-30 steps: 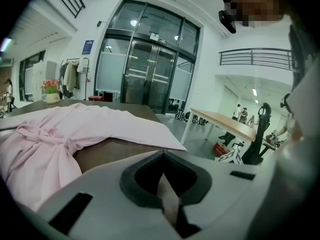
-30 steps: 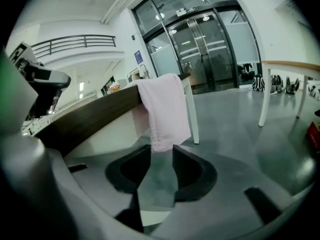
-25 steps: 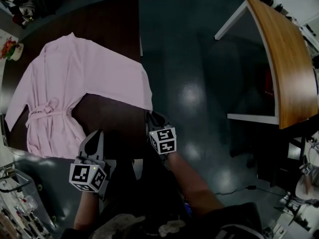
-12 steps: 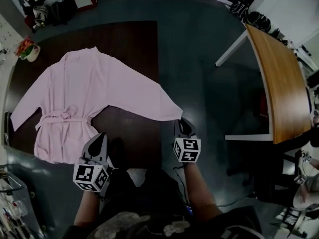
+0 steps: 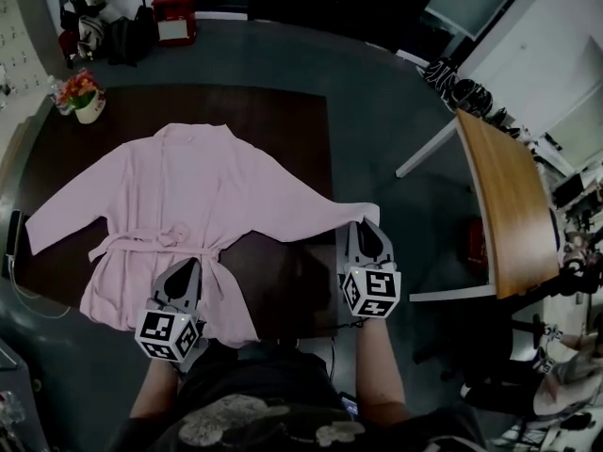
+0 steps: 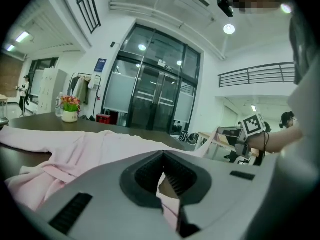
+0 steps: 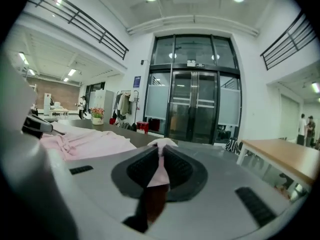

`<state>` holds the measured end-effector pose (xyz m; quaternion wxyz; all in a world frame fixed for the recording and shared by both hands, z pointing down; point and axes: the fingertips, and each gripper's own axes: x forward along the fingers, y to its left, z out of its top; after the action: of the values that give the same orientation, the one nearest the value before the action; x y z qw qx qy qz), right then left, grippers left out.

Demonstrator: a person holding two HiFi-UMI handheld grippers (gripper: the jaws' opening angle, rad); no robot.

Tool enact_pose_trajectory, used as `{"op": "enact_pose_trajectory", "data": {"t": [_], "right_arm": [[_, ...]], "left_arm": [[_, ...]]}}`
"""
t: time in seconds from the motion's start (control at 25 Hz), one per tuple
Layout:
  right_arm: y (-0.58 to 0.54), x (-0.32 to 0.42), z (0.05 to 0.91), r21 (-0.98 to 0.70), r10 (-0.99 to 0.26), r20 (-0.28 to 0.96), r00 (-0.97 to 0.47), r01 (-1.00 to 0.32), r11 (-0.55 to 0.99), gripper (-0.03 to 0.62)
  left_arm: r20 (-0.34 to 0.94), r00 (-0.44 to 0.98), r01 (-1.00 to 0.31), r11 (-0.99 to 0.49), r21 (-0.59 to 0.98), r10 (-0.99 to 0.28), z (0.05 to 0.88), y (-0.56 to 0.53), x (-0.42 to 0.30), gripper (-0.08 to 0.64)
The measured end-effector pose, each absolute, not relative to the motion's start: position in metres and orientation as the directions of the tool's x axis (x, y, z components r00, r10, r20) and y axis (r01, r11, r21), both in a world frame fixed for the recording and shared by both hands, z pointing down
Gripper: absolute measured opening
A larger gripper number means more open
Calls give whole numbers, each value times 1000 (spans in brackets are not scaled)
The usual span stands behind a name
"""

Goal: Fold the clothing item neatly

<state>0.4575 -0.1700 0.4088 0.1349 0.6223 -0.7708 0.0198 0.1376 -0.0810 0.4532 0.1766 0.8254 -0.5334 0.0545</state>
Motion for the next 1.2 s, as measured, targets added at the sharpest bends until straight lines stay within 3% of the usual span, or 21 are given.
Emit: {"op": "enact_pose_trajectory", "data": {"t": [0.28, 0.56, 0.76, 1.2], "right_arm": [[-168, 349, 384, 54, -944, 181, -277, -955, 291, 25], [-165, 257, 435, -4, -891, 261, -373, -923, 385, 25], [-159, 244, 467, -74, -855, 321, -406, -911, 405, 25], [-178, 220, 448, -112, -820, 268, -506, -862, 495, 25]], "left_arm": [[245, 426, -892, -360, 274, -871, 453, -91, 62, 10], [278, 455, -885, -394, 248, -846, 461, -97, 29, 9], [296, 434, -896, -374, 239, -851, 459, -97, 31, 9], [306, 332, -938, -277, 208, -892, 440, -102, 31, 9]]}}
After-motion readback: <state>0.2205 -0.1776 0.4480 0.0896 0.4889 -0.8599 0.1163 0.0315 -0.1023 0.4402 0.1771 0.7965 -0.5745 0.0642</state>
